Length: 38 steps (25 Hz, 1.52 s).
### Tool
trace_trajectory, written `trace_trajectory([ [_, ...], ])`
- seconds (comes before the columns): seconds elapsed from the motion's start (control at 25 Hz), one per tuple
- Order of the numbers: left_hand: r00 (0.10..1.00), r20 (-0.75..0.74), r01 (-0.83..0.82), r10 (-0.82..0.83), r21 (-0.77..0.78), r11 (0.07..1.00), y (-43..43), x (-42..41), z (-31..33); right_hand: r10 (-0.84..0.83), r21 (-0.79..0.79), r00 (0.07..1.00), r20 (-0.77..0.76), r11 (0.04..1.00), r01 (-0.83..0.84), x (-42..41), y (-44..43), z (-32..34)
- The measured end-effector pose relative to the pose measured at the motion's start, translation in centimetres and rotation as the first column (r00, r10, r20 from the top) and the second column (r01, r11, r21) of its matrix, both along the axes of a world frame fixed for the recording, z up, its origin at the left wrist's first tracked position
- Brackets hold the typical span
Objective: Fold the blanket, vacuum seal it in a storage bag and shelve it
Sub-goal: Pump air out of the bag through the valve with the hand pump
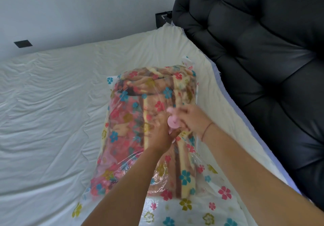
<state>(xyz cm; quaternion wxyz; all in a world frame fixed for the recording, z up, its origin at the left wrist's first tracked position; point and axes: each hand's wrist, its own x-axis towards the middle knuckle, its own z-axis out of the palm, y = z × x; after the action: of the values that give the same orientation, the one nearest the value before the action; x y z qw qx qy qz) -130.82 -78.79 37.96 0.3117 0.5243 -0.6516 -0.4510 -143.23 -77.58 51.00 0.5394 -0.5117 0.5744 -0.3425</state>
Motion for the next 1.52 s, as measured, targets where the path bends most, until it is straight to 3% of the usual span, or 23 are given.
trace_trajectory([
  [0.08, 1.000, -0.015, 0.020, -0.020, -0.012, 1.000, 0.8, -0.2, 0.0, 0.043, 0.102, 0.998, -0.049, 0.994, -0.038, 0.1, 0.4, -0.9],
  [0.28, 0.998, -0.046, -0.037, 0.038, 0.029, 0.999, -0.3, 0.0, 0.7, 0.049, -0.135, 0.977, 0.208, 0.991, -0.021, -2.9, -1.8, 4.8],
  [0.44, 0.999, -0.034, 0.021, -0.020, 0.009, 1.000, 0.4, -0.2, 0.2, 0.031, 0.083, 1.000, -0.007, 0.996, -0.030, -0.4, 0.2, -0.6],
  [0.6, 0.998, -0.055, -0.025, 0.027, 0.037, 0.999, -0.4, -0.1, 0.8, 0.060, -0.086, 0.963, 0.265, 0.996, -0.038, -3.6, -2.0, 4.7],
  [0.64, 0.999, -0.029, -0.019, 0.020, 0.034, 0.999, -0.5, 0.0, 0.8, 0.041, -0.092, 0.963, 0.266, 0.996, -0.017, -3.7, -1.9, 4.5],
  [0.8, 0.999, -0.026, 0.027, -0.028, -0.020, 0.999, 0.4, -0.2, 0.6, 0.066, 0.116, 0.998, -0.018, 0.991, -0.064, -0.3, 0.0, -0.3],
  [0.88, 0.998, -0.061, -0.005, 0.006, 0.009, 1.000, 0.1, -0.1, 0.9, 0.113, 0.043, 0.991, 0.068, 0.992, -0.116, -1.6, -1.3, 2.4],
  [1.0, 0.999, -0.041, -0.021, 0.023, 0.033, 0.999, -0.8, 0.1, 0.9, 0.070, -0.086, 0.976, 0.205, 0.995, -0.054, -3.2, -2.7, 5.6],
  [1.16, 1.000, -0.010, 0.023, -0.023, -0.007, 1.000, 0.0, 0.0, 0.7, 0.035, 0.125, 0.999, -0.025, 0.992, -0.032, 0.4, -0.4, -1.1],
  [1.36, 0.998, -0.058, 0.008, -0.010, -0.027, 1.000, -0.9, 0.3, 2.4, 0.021, -0.131, 0.988, 0.150, 0.991, -0.001, -2.2, -2.6, 4.8],
  [1.44, 0.999, -0.026, 0.036, -0.037, -0.045, 0.998, -0.6, 0.5, 2.9, -0.013, -0.100, 0.999, 0.045, 0.995, 0.017, -1.7, -1.6, 2.9],
  [1.52, 0.998, 0.032, 0.063, -0.061, -0.059, 0.996, 0.2, 0.8, 2.6, 0.033, 0.038, 0.999, -0.036, 0.999, -0.031, 0.6, 0.5, -0.8],
])
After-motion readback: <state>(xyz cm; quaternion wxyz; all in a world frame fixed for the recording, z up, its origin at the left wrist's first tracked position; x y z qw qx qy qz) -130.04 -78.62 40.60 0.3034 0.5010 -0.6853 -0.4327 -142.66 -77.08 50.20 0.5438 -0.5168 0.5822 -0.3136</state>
